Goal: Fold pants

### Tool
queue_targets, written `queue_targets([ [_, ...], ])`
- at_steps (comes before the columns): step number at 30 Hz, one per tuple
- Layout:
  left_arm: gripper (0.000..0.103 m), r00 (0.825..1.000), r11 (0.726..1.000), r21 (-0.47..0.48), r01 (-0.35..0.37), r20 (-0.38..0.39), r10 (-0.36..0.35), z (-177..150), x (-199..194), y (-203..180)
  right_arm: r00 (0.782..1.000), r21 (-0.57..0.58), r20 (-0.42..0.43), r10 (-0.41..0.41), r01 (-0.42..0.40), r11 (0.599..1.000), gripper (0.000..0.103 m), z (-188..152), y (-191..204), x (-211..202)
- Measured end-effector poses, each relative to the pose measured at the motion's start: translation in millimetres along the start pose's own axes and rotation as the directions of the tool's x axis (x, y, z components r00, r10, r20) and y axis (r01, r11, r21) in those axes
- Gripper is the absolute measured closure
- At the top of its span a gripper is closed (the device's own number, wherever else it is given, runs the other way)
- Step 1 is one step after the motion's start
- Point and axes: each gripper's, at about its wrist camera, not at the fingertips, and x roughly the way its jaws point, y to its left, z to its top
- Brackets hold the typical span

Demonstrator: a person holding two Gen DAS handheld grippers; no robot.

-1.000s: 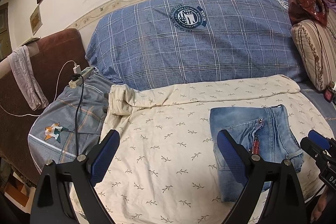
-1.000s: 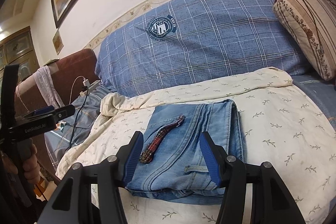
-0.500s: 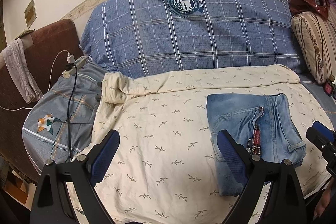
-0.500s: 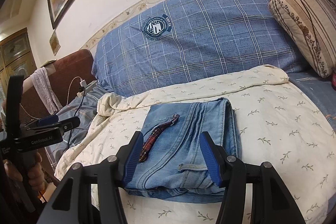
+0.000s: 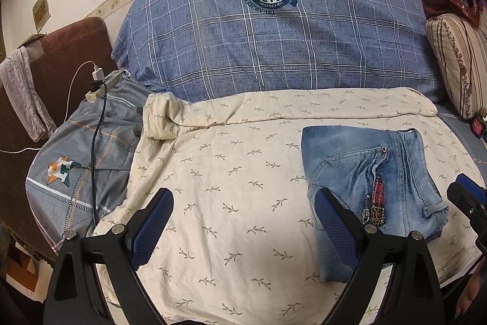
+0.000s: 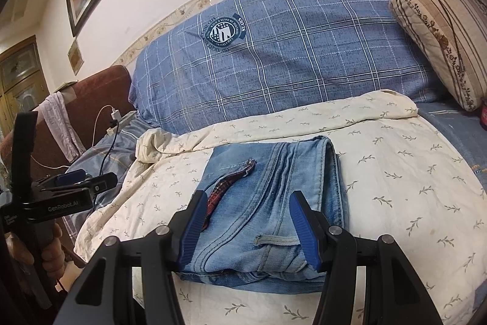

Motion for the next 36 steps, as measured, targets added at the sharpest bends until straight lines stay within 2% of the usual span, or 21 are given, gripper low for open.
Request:
queue_targets([
  [22, 0.009, 0.999, 1.0, 0.014, 0.015, -0.035, -0.015, -3, 11, -5, 1.0, 0.001, -0.018, 0.0, 0.0, 1.0, 0.043, 0, -3, 3],
  [25, 0.009, 0.998, 0.999, 0.014, 0.033, -0.05, -0.033, -5, 16, -6, 1.0, 0.001, -0.027, -0.002, 0.002, 1.0, 0.042, 0, -4, 5],
  [27, 0.009, 0.993, 0.996, 0.011, 0.085, -0.078, -0.084, -8, 24, -7, 0.999, 0.008, -0.04, 0.0, 0.0, 1.0, 0.04, 0, -8, 6],
  [28, 0.009, 0.988, 0.993, 0.01, 0.12, -0.098, -0.118, -10, 30, -9, 0.999, 0.014, -0.046, 0.001, 0.0, 1.0, 0.04, 0, -10, 7],
  [30, 0.009, 0.971, 0.982, 0.006, 0.19, -0.151, -0.187, -14, 47, -12, 0.997, 0.046, -0.079, 0.011, -0.007, 0.999, 0.032, 0, -21, 12],
  [31, 0.009, 0.958, 0.973, 0.0, 0.229, -0.178, -0.225, -16, 55, -14, 0.994, 0.066, -0.103, 0.018, -0.011, 0.998, 0.031, -1, -26, 17],
  [34, 0.009, 0.901, 0.938, -0.048, 0.344, -0.262, -0.344, -19, 85, -17, 0.982, 0.145, -0.186, 0.03, -0.003, 0.989, 0.031, 0, -48, 35],
  [36, 0.009, 0.88, 0.926, -0.078, 0.37, -0.29, -0.376, -17, 98, -16, 0.978, 0.192, -0.203, 0.036, 0.004, 0.981, 0.031, 2, -62, 42],
])
